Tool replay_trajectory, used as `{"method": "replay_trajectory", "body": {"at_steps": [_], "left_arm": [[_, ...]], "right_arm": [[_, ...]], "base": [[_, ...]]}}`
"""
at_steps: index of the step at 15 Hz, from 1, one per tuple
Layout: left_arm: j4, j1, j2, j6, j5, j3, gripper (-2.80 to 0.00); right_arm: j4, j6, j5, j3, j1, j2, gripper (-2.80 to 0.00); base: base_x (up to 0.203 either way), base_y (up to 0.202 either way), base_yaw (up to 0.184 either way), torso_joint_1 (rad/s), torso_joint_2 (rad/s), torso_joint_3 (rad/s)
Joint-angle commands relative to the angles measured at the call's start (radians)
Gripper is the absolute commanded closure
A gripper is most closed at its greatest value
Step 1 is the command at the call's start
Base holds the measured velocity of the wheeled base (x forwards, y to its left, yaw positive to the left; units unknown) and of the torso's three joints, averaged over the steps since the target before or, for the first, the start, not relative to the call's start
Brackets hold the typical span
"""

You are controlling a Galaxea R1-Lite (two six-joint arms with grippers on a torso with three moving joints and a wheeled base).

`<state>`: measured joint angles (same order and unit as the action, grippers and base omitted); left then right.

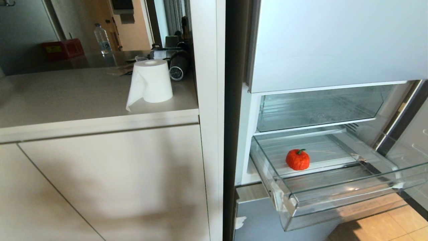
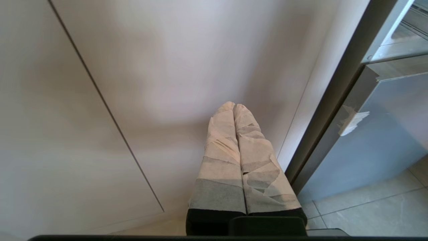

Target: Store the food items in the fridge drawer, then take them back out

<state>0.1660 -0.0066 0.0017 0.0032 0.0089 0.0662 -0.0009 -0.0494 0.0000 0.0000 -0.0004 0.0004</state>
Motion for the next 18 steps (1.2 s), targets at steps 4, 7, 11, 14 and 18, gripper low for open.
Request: {"method": "replay_trajectory", "body": {"at_steps": [4,7,11,14,18], "left_arm": [[0.001,0.000,0.000,0.000,0.000,0.000,0.00],[0.001,0.000,0.000,-0.001,0.000,0.000,0.00],[0.001,0.000,0.000,0.000,0.000,0.000,0.00],[0.001,-0.001,0.000,0.000,0.000,0.000,0.00],[0.001,0.000,0.000,0.000,0.000,0.000,0.00]], "right_arm": [[-0.001,0.010,0.000,0.000,0.000,0.001,0.00],[-0.001,0.019,-0.002,0.000,0.000,0.000,0.00],[-0.002,0.042,-0.003,0.000,0.000,0.000,0.00],[-0.001,0.031,-0.002,0.000,0.000,0.001,0.00],[-0.001,0.009,0.000,-0.001,0.000,0.005,0.00]], "base": [[0.000,0.004,-0.110,0.001,0.00,0.000],[0.002,0.007,-0.178,0.005,0.00,0.003],[-0.001,0.009,-0.174,0.004,0.00,0.004],[-0.001,0.008,-0.176,0.000,0.00,0.004],[-0.001,0.004,-0.080,0.000,0.00,0.004]]}}
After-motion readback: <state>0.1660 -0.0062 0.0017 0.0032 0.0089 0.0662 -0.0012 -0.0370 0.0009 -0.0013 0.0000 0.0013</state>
